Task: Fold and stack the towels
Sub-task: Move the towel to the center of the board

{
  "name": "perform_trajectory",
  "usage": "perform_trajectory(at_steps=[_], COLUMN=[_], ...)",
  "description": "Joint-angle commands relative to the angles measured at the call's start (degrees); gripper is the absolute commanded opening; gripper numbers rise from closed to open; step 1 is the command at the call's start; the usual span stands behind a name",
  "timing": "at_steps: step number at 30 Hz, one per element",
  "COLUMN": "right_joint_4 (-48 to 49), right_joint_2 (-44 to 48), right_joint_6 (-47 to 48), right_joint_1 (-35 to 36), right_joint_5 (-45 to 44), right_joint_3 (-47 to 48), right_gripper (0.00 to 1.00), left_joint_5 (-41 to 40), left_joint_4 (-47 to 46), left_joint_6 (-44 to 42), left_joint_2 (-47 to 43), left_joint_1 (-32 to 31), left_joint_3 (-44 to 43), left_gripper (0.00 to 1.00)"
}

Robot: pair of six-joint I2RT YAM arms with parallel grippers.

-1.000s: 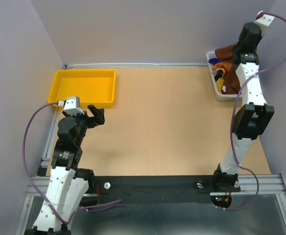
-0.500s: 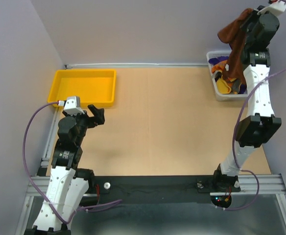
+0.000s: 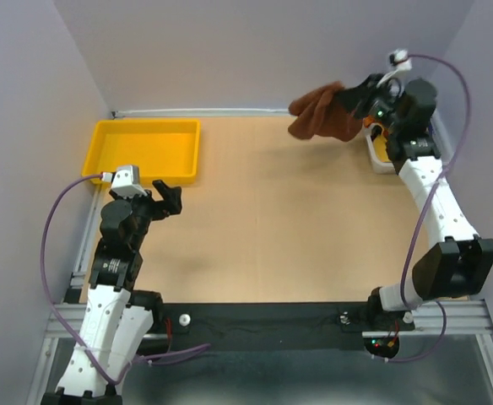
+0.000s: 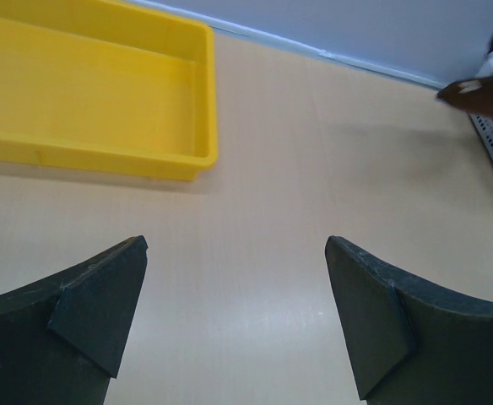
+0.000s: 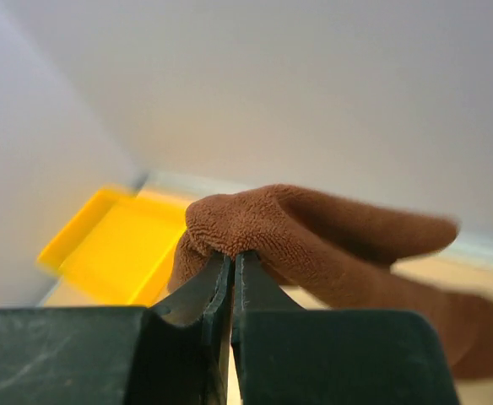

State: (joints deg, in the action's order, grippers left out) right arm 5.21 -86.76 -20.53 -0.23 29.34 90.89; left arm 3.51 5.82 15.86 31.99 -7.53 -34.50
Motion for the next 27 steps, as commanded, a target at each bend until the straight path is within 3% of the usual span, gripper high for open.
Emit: perform_trajectory(at_steps=[1, 5, 7, 8, 9, 12, 14, 15, 18, 21, 23, 27], right_joint_4=[-0.81, -1.52, -2.66, -4.67, -7.21, -15.82, -22.92, -24.62, -27.18, -27.19, -26.66, -24.03], right_joint_2=[9.99, 18.81, 21.62, 23.29, 23.65, 23.92, 25.31, 26.02, 25.25, 19.98, 12.34, -0.84], right_joint_6=[0.15, -3.62, -6.25, -7.14, -7.15, -6.72, -4.78, -4.52, -3.56, -2.41, -1.71, -2.22], right_joint_1=[9.26, 21.72, 26.66, 31.82, 34.31, 41.79, 42.33, 42.33, 41.81, 40.22, 38.82, 36.27], right_joint_5=[8.10, 6.26, 4.41, 3.80, 2.49, -1.55, -7.42, -18.60, -40.15, -52.23, -55.09, -57.63], right_joint_3=[-19.39, -40.84, -50.00, -51.76, -52.82, -52.14, -48.82, -47.84, -44.76, -40.47, -37.30, -29.38], right_gripper=[0.01, 0.01, 0.07, 0.16, 0.40, 0.79, 0.87, 0.90, 0.91, 0.86, 0.81, 0.78], left_joint_5=[3.08, 6.15, 6.77, 7.91, 8.53, 10.99, 12.83, 13.54, 14.68, 8.38, 3.20, 0.45], left_joint_4=[-1.61, 0.41, 1.55, 1.91, 2.34, 2.44, 2.26, 2.00, 0.60, -0.28, -1.68, -7.47], left_joint_6=[1.36, 3.56, 3.92, 4.09, 4.18, 4.71, 4.97, 5.06, 5.94, 6.12, 7.33, 11.81], left_joint_2=[0.62, 1.58, 2.37, 3.16, 3.78, 5.97, 8.25, 9.14, 13.88, 19.59, 24.49, 31.89], left_joint_1=[-0.29, -0.29, -0.29, -0.29, -0.29, -0.29, -0.38, -0.55, -3.27, -11.52, -17.05, -20.58], left_joint_3=[-2.58, -5.92, -7.68, -8.21, -9.08, -10.40, -11.02, -11.55, -12.95, -15.41, -16.38, -15.69], left_gripper=[0.98, 0.98, 0.98, 0.98, 0.98, 0.98, 0.98, 0.98, 0.98, 0.98, 0.98, 0.93])
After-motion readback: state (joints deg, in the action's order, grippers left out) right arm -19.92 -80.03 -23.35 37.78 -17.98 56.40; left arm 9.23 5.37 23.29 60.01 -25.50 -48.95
